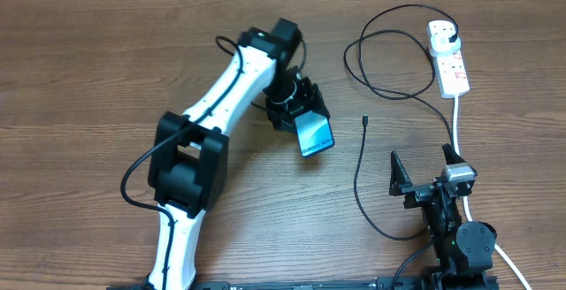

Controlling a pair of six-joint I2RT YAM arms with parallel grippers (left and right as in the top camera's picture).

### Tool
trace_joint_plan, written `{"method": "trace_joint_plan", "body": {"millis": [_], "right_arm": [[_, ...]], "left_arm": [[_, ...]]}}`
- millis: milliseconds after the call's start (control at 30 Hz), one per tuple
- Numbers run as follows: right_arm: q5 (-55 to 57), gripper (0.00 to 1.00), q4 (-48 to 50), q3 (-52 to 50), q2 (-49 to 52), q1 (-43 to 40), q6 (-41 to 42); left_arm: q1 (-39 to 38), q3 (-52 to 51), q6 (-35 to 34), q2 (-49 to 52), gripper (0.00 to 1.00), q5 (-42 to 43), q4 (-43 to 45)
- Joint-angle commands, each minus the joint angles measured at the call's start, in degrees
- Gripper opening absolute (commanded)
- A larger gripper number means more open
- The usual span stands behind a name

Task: Plug charger to phone and switch on socket
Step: 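Lift the phone with the left gripper and hold it upright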

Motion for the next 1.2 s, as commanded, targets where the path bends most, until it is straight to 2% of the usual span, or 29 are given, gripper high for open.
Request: {"method": "trace_joint_plan", "body": {"millis": [0,133,233,500,1167], "right_arm": [[0.5,1.00,0.1,-0.6,-0.6,0.3,-0.1],[0.5,1.00,0.1,-0.6,-0.6,0.3,-0.1],[0.5,1.00,0.1,-0.6,-0.6,0.3,-0.1],[0.5,1.00,0.1,-0.6,-0.6,0.3,-0.1],[0.5,1.00,0.1,-0.6,-0.6,0.3,-0.1]], "left_arm": [[2.6,1.8,1.1,0.2,0.68,22.3,0.4],[5.1,1.8,0.7,0.2,0.68,35.6,3.8],[6.6,1.8,-1.4,0.2,0.68,40.2,5.2],[8.8,1.8,-5.1,0.2,0.68,44.1,6.4],[10.2,1.8,-6.7,0.2,0.68,53.9,9.3]]}}
